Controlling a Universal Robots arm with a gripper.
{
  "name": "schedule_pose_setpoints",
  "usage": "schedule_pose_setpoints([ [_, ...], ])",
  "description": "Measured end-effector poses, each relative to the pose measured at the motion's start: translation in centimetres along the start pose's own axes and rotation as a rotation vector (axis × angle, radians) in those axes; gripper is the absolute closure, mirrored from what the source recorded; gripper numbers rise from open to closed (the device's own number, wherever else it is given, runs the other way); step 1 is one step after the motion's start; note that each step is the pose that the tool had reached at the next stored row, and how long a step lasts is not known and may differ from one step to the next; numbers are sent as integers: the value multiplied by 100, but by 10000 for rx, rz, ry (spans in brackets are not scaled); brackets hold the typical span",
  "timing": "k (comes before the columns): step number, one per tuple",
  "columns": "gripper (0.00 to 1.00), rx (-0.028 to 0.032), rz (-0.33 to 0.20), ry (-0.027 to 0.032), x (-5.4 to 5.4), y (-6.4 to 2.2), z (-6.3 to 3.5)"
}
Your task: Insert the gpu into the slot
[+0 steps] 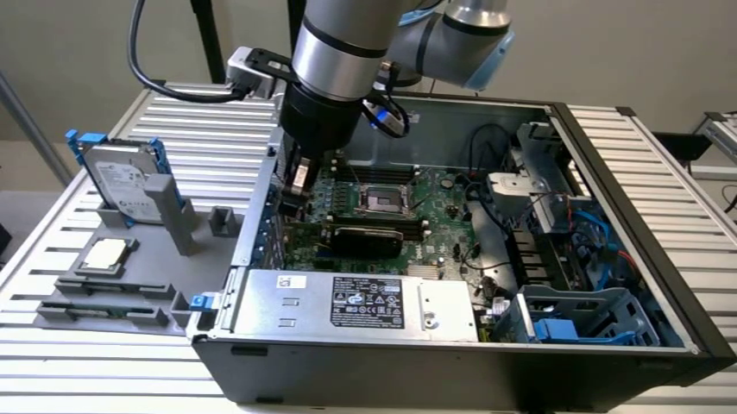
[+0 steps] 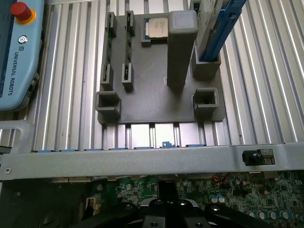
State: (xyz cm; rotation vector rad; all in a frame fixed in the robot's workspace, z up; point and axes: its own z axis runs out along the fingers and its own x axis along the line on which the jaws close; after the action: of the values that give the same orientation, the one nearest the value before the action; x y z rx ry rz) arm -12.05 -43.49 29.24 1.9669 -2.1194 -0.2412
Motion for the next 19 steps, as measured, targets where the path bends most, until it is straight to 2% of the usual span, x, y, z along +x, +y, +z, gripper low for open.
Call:
schedule_pose_setpoints([
  [5,89,-9,59,4,-12,5,1],
  [19,89,-80,146,16,-12,23,-21],
])
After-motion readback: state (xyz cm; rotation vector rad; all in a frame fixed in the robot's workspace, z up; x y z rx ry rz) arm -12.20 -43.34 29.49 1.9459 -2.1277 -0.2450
